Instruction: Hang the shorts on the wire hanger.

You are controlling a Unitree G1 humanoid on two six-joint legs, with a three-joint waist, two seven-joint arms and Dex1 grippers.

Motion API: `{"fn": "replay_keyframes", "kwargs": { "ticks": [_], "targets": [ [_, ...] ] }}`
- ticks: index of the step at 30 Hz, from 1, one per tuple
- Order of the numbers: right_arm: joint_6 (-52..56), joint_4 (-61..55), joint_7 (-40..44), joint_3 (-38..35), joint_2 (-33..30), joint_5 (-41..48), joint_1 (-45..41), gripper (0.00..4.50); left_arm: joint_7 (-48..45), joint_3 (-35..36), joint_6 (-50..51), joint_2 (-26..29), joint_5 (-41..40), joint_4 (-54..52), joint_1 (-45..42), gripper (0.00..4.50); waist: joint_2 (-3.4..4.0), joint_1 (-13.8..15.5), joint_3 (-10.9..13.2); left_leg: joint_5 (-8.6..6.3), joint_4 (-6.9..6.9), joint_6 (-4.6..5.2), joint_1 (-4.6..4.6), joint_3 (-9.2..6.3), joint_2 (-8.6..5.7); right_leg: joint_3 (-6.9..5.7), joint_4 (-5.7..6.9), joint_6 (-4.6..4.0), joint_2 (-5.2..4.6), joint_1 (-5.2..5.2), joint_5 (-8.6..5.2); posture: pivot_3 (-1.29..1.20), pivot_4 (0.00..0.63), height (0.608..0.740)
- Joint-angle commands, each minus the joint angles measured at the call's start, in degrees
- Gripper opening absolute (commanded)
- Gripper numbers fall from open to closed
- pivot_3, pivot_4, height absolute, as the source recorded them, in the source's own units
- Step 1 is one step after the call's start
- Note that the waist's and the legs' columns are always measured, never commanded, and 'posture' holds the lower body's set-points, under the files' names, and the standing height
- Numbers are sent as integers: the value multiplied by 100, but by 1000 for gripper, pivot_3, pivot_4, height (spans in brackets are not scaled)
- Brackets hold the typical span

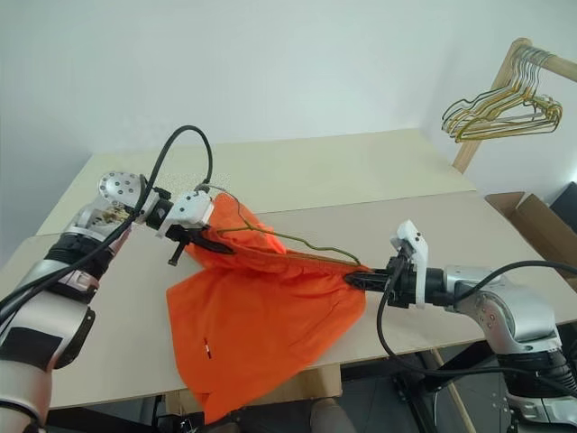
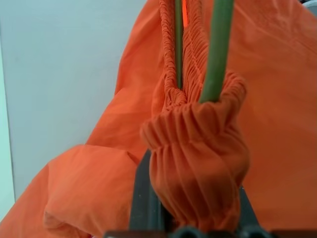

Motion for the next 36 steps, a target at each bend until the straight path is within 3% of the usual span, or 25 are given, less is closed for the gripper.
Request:
{"fn": "replay_keyframes", "kwargs": {
  "ticks": [1, 16, 27, 31, 36],
  "targets": [
    [62, 304, -114, -713, -527, -164, 176, 23, 91, 320, 318, 611, 553, 661, -48, 0, 0, -1, 0, 0, 0, 0, -1, 0, 1, 0, 0, 0, 0, 0, 0, -176, 17, 740],
    [-54, 376, -111, -662, -670, -144, 125, 23, -297, 25, -473, 936, 955, 656, 152, 0, 0, 3, 0, 0, 0, 0, -1, 1, 1, 0, -1, 0, 1, 0, -1, -171, 16, 740],
    [-143, 320, -3, -605, -735, -158, 151, 23, 601, -34, -127, 722, 1397, 1081, -35, 0, 0, 13, 0, 0, 0, 0, 0, 1, 1, 1, -1, 0, 1, 0, -1, -174, 13, 740],
    [-151, 335, 30, -634, -761, -121, 146, 23, 301, -127, -402, 841, 1411, 998, 79, 0, 0, 13, 0, 0, 0, 0, -1, 1, 0, 1, -1, 0, 0, 0, -1, -175, 10, 740],
    [-187, 390, 95, -661, -784, -83, 134, 23, 643, -507, -1219, 1080, 2033, 1061, 156, 0, 0, 14, 0, 0, 0, 0, 0, 1, 0, 1, -1, 0, 0, 0, -1, -174, 5, 740]
  ]
}}
